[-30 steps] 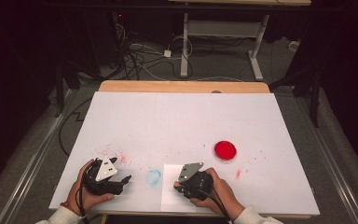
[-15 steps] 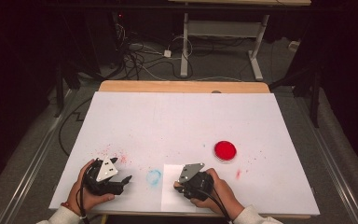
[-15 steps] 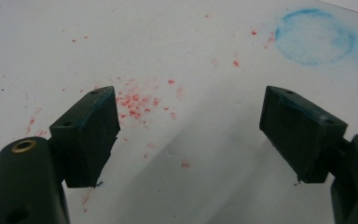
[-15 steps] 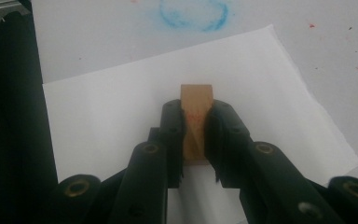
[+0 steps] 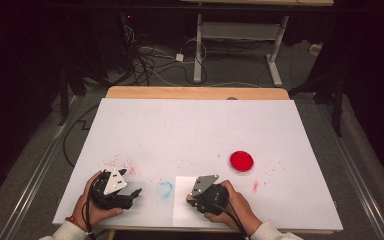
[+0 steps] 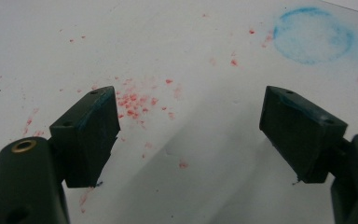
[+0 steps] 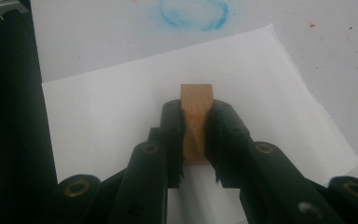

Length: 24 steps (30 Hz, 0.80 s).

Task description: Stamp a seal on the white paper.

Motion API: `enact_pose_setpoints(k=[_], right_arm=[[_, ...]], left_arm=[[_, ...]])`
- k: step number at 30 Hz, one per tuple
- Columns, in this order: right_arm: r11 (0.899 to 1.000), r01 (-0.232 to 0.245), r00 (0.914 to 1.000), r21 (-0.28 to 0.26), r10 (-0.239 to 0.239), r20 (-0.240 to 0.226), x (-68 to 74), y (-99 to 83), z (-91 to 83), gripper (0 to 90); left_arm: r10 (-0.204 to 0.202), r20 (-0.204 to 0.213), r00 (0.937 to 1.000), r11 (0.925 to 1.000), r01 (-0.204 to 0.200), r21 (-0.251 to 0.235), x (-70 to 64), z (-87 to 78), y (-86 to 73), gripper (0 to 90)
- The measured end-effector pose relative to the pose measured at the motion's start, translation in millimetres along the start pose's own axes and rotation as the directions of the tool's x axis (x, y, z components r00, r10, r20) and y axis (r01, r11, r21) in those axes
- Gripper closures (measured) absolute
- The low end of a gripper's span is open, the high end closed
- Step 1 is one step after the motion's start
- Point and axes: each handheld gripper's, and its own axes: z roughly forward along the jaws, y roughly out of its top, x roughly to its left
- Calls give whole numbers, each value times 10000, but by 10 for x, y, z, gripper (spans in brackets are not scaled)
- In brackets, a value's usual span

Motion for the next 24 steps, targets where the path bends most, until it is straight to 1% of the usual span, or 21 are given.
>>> enact_pose_setpoints(k=[8,12,13,14,15,16,20,24], right_arm=[[9999,-67,9999,119,68,-86,-10,14,-7,764],[9999,-126,9998,58,127,-161,-24,17,-13,762],[9999,-111,9999,35,112,-73,-26,22,-22,762],[9991,-395,9987,-168,390,-318,-51,26,-49,762],[9980,-562,9975,-272,550,-448,-69,29,-71,762],[9973,-584,9978,-455,569,-337,-83,40,-114,762],[9957,-484,9988,-792,483,-25,-99,74,-258,762],[9942,-372,9989,-1014,399,249,-106,88,-373,761]], left_arm=[[0,0,10000,10000,0,18,4,3,1,190],[9,4,10000,10000,-9,12,7,-1,0,190],[0,-4,10000,10000,0,-8,9,-2,-2,190],[1,-16,10000,10000,-1,-2,11,-2,-3,190],[5,-26,10000,10000,-5,19,16,-4,-5,190],[-6,-25,10000,10000,6,25,17,-4,-7,190],[3,-17,10000,10000,-3,16,17,-5,-6,190],[-27,-3,10000,10000,27,-8,17,-7,-5,190]])
